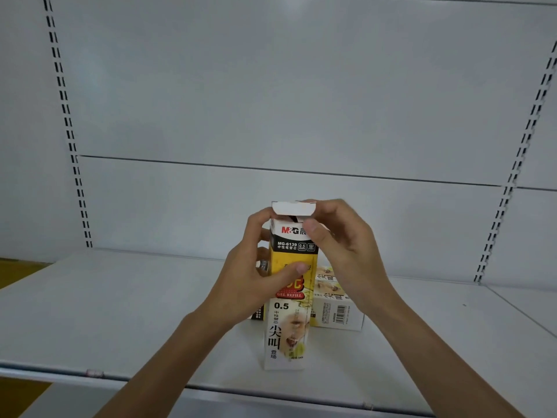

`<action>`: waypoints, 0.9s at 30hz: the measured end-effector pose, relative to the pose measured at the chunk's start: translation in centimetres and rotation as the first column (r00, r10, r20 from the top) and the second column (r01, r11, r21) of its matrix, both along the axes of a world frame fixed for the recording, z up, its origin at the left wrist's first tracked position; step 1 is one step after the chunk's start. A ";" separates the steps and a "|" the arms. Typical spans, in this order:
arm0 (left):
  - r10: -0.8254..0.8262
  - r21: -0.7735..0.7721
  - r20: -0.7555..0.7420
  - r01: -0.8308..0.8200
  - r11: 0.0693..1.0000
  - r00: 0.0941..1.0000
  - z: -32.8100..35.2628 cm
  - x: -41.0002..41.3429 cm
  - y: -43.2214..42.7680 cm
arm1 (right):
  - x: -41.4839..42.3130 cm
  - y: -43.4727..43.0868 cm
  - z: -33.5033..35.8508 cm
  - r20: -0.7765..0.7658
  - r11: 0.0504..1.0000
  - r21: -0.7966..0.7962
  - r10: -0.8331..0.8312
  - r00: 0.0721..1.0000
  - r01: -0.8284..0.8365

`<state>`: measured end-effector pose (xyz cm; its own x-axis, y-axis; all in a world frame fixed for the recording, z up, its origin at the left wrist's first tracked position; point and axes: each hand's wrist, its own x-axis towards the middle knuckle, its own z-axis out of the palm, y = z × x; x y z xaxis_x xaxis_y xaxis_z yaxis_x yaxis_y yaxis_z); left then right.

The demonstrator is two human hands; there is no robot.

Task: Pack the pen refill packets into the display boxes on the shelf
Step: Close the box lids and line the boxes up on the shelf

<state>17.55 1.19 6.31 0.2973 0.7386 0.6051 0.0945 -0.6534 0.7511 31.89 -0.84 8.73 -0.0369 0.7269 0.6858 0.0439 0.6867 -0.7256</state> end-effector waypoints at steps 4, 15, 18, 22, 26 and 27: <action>0.020 -0.014 0.055 -0.019 1.000 0.998 -1.2 0.2 -0.6 | 0.2 -0.1 0.5 0.003 1.000 0.006 -0.008 1.000 0.008; 0.040 -0.005 0.073 -0.040 0.999 0.997 -1.3 0.1 -0.5 | 0.4 0.1 2.2 0.241 0.984 0.086 -0.173 0.955 0.157; 0.043 -0.012 0.065 -0.042 0.999 0.997 -1.2 0.1 -0.5 | 0.7 0.1 2.2 0.300 0.982 0.116 -0.176 0.938 0.147; 0.035 -0.001 0.041 -0.035 0.999 0.999 -1.0 0.0 -0.7 | 1.3 -0.2 2.4 0.414 0.970 0.203 -0.210 0.886 0.135; 0.011 0.031 0.024 -0.011 0.999 1.000 -0.8 -0.2 -0.8 | 1.8 -0.6 2.0 0.557 0.927 0.327 -0.345 0.755 0.183; 0.021 0.042 0.022 -0.022 0.999 1.000 -0.8 -0.2 -0.9 | 1.9 -0.7 1.5 0.577 0.929 0.318 -0.346 0.740 0.187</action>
